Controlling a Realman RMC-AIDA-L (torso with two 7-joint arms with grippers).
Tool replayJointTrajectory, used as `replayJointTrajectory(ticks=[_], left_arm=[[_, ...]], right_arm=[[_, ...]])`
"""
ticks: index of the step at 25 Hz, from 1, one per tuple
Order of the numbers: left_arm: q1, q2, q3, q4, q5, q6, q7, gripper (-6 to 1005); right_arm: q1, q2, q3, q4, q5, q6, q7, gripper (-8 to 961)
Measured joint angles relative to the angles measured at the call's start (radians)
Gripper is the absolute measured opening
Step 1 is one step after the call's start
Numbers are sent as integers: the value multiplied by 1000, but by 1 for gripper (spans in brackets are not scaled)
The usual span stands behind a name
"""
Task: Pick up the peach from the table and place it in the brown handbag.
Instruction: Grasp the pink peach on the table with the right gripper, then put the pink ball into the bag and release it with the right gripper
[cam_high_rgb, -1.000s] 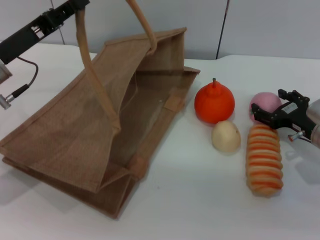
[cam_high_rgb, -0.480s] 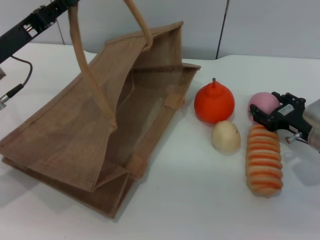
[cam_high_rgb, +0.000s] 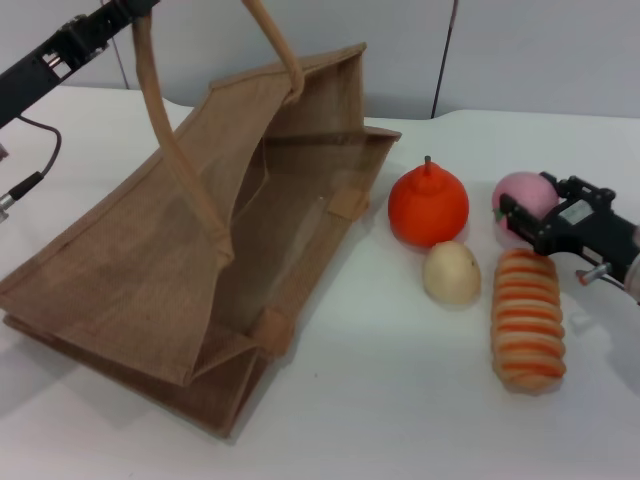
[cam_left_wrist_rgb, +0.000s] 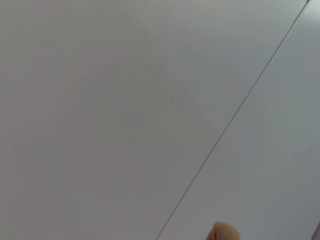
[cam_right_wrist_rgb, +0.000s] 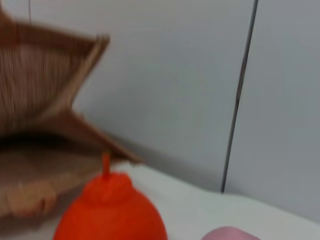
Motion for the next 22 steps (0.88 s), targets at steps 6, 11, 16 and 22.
replayJointTrajectory(ticks=[6, 11, 16, 22], left_arm=[[1, 2, -1, 0, 0, -1, -2, 131], [-1, 6, -4, 0, 0, -13, -4, 132], [-11, 7, -9, -1, 0, -39, -7, 133], [-34, 3, -6, -2, 2, -58, -26, 134]], right_arm=[[-19, -1, 1, -61, 9, 127, 48, 615], [-35, -2, -33, -75, -16, 359, 59, 546], [15, -1, -88, -63, -86, 443, 59, 513], [164, 4, -129, 42, -235, 297, 51, 493]])
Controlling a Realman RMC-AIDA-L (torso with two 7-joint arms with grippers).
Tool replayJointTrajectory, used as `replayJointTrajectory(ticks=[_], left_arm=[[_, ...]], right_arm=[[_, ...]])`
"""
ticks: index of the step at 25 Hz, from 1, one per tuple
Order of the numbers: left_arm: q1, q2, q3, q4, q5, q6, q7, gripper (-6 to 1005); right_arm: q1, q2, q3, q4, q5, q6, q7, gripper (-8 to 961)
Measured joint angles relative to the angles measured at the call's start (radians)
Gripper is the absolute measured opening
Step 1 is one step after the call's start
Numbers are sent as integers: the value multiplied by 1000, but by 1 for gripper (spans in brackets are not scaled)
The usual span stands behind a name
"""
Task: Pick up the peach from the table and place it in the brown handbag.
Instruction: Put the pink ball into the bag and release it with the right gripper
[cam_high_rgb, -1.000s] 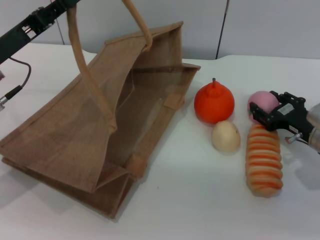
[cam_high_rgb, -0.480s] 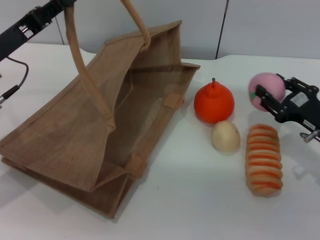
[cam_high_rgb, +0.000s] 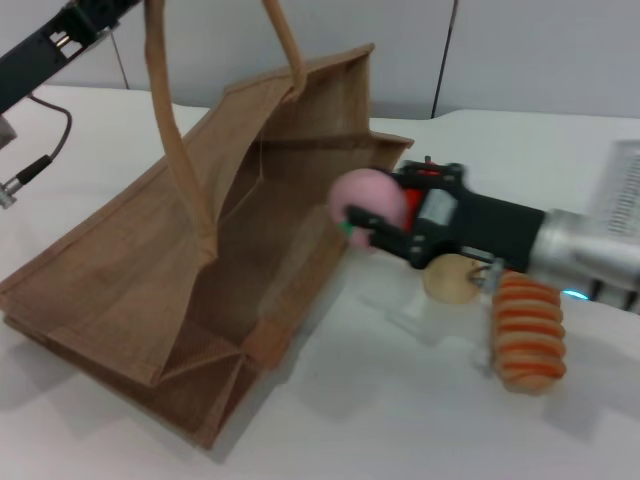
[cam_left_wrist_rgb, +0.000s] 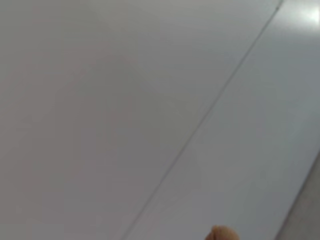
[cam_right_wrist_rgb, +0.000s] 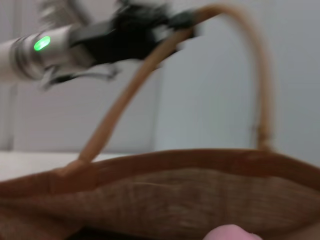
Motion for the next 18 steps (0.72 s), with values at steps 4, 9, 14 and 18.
replayJointTrajectory(ticks=[4, 9, 14, 18], left_arm=[[-19, -1, 4, 0, 6, -29, -15, 135], [-31, -5, 5, 0, 7, -56, -29, 135], [-25, -5, -11, 0, -1, -87, -36, 136], [-15, -4, -19, 0, -1, -93, -37, 137]], right_arm=[[81, 1, -1, 74, -61, -127, -4, 495], [157, 5, -4, 164, -104, -389, -6, 493], [180, 12, 5, 183, -100, -518, -17, 489], [167, 11, 48, 199, -85, -545, -35, 487]])
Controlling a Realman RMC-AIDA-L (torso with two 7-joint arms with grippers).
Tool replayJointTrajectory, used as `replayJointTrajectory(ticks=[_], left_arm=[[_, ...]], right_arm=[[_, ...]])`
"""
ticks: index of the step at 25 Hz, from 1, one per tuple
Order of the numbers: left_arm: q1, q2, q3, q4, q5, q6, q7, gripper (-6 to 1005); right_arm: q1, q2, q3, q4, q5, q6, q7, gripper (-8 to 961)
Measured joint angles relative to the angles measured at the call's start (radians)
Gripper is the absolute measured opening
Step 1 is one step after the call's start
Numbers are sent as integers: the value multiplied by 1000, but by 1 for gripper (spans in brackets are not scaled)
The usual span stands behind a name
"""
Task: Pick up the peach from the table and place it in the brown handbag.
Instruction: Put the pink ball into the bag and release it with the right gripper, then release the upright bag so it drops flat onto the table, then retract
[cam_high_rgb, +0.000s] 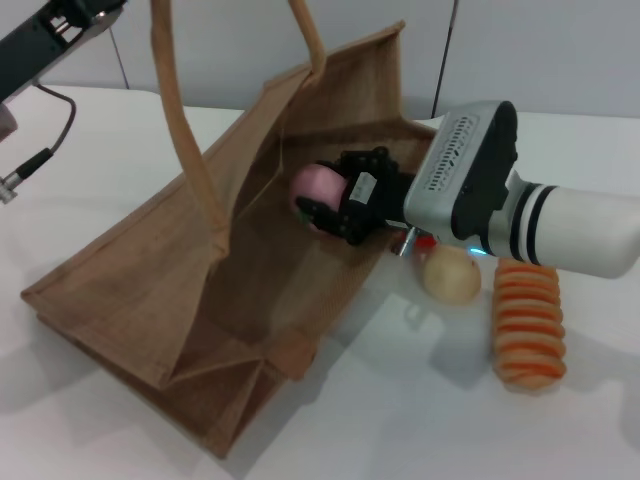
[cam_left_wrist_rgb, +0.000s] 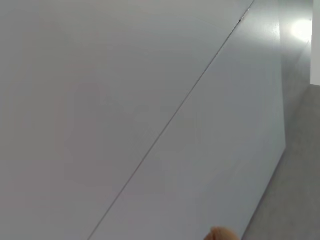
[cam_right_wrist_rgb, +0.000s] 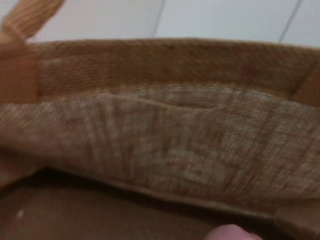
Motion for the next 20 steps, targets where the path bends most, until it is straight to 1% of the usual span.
replayJointTrajectory(ticks=[4, 7, 10, 12, 14, 15, 16, 17, 20], left_arm=[[13, 4, -16, 0, -1, 0, -1, 137], [22, 5, -29, 0, -1, 6, 1, 138], [31, 10, -39, -15, 0, 24, 10, 138], [32, 15, -40, -36, 0, 53, 21, 139], [31, 17, -41, -56, 0, 90, 40, 139], [30, 18, -41, -64, 3, 112, 53, 139], [29, 18, -40, -72, 6, 144, 68, 139], [29, 18, -40, -72, 6, 144, 68, 140], [28, 18, -32, -78, 10, 186, 101, 140]], right_arm=[[-29, -3, 20, 5, 5, 48, -29, 488], [-66, -6, 26, -1, 7, 146, -34, 548], [-130, -11, 63, -35, 9, 319, -45, 696], [-199, -13, 135, -85, 12, 452, -50, 794], [-263, -13, 215, -138, 15, 563, -50, 814], [-284, -13, 243, -157, 17, 604, -50, 823], [-324, -13, 309, -207, 30, 694, -56, 833], [-324, -13, 309, -207, 30, 694, -56, 843], [-350, -14, 363, -244, 44, 757, -63, 873]])
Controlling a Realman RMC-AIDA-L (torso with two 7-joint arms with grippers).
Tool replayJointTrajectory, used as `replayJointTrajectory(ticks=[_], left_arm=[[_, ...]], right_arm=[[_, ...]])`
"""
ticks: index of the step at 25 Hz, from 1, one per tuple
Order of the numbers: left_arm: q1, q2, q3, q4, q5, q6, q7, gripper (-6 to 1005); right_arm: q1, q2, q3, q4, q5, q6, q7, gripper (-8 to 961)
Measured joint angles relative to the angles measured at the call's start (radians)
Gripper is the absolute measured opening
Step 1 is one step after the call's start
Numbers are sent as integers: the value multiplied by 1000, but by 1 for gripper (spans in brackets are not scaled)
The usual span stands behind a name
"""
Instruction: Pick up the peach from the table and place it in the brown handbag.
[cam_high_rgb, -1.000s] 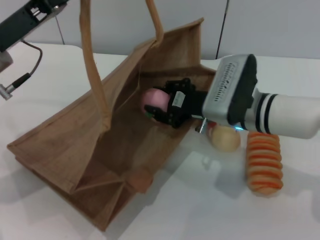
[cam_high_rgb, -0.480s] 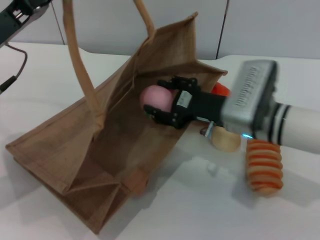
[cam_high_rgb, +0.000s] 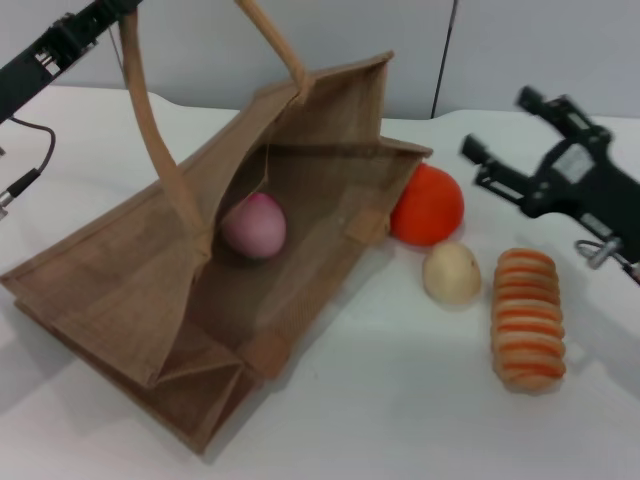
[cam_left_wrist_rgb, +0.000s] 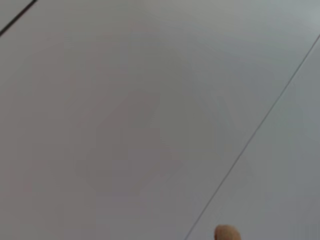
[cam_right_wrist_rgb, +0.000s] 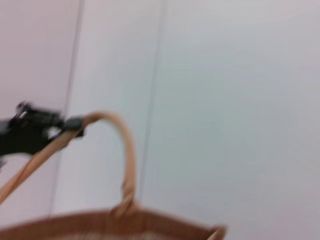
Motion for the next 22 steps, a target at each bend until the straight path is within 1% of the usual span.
replayJointTrajectory(ticks=[3, 6, 9, 12, 16, 18, 20, 22], left_arm=[[-3, -9, 2, 0, 1, 46, 64, 141], [-9, -30, -3, -6, 1, 124, 125, 141], [-16, -49, -2, -13, 1, 221, 190, 209], [-23, -63, -2, -21, -1, 275, 243, 277], [-25, -92, -17, -25, -27, 338, 362, 368], [-22, -112, -38, -31, -57, 371, 456, 462], [-22, -120, -65, -66, -99, 380, 549, 555], [-29, -120, -90, -127, -157, 379, 649, 641]], right_arm=[[-31, 3, 44, -5, 36, 17, -6, 902], [-48, 4, 57, -5, 84, 21, -9, 901], [-62, 6, 57, -4, 128, 21, -10, 900], [-75, 7, 58, -1, 179, 17, -10, 900], [-91, 11, 58, -2, 262, -18, -10, 899], [-102, 13, 58, 2, 323, -55, -11, 899], [-111, 16, 59, 11, 411, -107, -15, 898], [-118, 17, 59, 19, 474, -161, -22, 898]])
